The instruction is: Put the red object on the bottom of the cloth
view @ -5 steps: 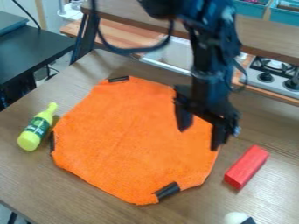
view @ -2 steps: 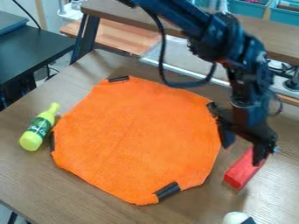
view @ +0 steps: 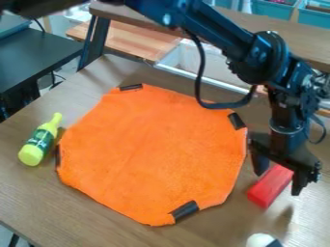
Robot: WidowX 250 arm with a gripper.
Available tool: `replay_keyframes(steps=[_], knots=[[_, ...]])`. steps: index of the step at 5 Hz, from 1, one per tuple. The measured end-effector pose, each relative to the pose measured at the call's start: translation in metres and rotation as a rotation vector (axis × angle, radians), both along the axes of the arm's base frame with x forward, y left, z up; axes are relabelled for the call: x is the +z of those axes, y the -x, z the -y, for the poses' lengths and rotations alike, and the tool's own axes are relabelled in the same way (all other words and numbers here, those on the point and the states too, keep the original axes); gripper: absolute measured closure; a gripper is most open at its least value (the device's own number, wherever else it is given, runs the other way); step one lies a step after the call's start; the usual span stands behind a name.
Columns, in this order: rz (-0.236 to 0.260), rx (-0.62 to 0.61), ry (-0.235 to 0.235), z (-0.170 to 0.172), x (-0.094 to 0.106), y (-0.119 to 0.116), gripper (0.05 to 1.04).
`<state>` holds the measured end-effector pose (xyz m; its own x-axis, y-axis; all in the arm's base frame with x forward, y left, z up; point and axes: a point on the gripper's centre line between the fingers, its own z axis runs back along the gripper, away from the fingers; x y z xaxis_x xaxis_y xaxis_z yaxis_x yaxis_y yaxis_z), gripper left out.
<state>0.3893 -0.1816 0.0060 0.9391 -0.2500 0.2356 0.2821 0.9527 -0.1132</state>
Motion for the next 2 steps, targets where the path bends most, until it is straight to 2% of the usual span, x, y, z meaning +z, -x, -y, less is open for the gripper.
replay_keyframes(steps=[1, 2], knots=[[-0.013, 0.011, -0.083, -0.0005, -0.0117, -0.0027, 0.133], [-0.026, 0.078, -0.166, -0.0105, -0.018, -0.0063, 0.41]])
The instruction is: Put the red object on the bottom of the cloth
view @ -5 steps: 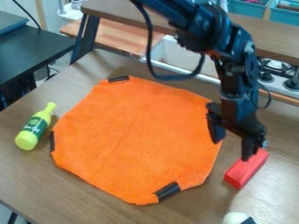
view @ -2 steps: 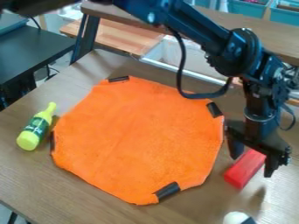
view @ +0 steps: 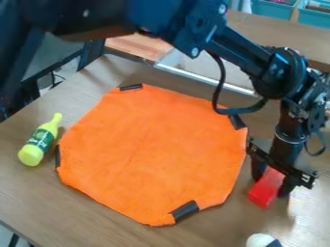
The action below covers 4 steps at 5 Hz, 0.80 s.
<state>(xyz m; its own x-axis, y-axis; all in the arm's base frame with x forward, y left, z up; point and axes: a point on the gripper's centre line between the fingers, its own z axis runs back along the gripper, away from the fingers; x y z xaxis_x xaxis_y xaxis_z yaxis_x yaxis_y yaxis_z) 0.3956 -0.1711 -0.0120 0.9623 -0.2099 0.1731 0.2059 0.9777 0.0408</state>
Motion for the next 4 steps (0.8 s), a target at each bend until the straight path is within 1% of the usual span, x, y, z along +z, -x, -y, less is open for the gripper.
replay_keyframes(steps=[1, 2, 3, 4], knots=[[-0.032, 0.025, -0.069, -0.005, 0.003, 0.006, 0.528], [-0.083, -0.012, -0.033, -0.008, 0.006, 0.018, 0.528], [-0.051, -0.062, 0.182, -0.027, 0.044, 0.015, 0.528], [-0.152, -0.102, 0.196, -0.055, 0.055, 0.025, 0.528]])
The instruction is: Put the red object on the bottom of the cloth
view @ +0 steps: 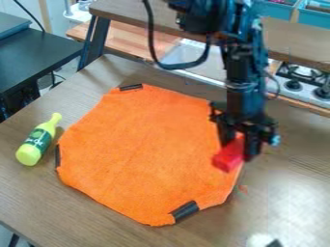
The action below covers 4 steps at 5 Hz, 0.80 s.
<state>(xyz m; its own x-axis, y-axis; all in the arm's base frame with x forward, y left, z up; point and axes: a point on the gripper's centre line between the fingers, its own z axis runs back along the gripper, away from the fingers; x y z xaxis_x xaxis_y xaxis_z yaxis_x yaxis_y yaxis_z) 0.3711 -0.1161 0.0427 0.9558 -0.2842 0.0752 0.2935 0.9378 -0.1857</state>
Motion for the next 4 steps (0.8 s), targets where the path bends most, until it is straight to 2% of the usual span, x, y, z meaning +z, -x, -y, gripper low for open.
replay_keyframes(steps=[1, 2, 3, 4], knots=[[-0.029, -0.097, -0.105, -0.019, -0.003, 0.007, 0.528], [-0.069, -0.206, -0.213, -0.039, -0.017, 0.021, 0.528], [-0.023, -0.366, -0.246, -0.044, 0.0, 0.031, 0.528], [0.004, -0.521, -0.23, -0.049, 0.003, 0.044, 0.528]])
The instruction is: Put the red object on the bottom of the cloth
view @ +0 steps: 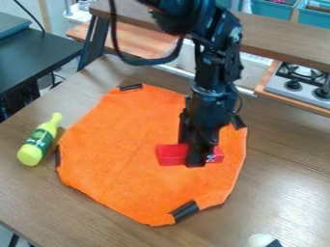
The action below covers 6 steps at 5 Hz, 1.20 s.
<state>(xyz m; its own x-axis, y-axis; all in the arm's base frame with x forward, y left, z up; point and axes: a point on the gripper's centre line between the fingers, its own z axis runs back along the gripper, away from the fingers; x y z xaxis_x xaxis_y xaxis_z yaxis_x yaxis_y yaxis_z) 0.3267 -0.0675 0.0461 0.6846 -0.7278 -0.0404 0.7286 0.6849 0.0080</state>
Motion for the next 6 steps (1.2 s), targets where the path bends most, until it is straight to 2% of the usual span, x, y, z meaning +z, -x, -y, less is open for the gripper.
replay_keyframes(steps=[1, 2, 4, 5, 6], knots=[[0.027, -0.083, 0.031, -0.014, 0.008, 0.008, 0.528], [0.027, -0.137, 0.036, -0.019, 0.001, 0.017, 0.528], [0.047, -0.127, -0.027, -0.04, -0.027, 0.027, 0.528], [0.054, -0.109, -0.04, -0.042, -0.039, 0.024, 0.528], [0.06, -0.082, -0.012, -0.045, -0.049, 0.023, 0.471]])
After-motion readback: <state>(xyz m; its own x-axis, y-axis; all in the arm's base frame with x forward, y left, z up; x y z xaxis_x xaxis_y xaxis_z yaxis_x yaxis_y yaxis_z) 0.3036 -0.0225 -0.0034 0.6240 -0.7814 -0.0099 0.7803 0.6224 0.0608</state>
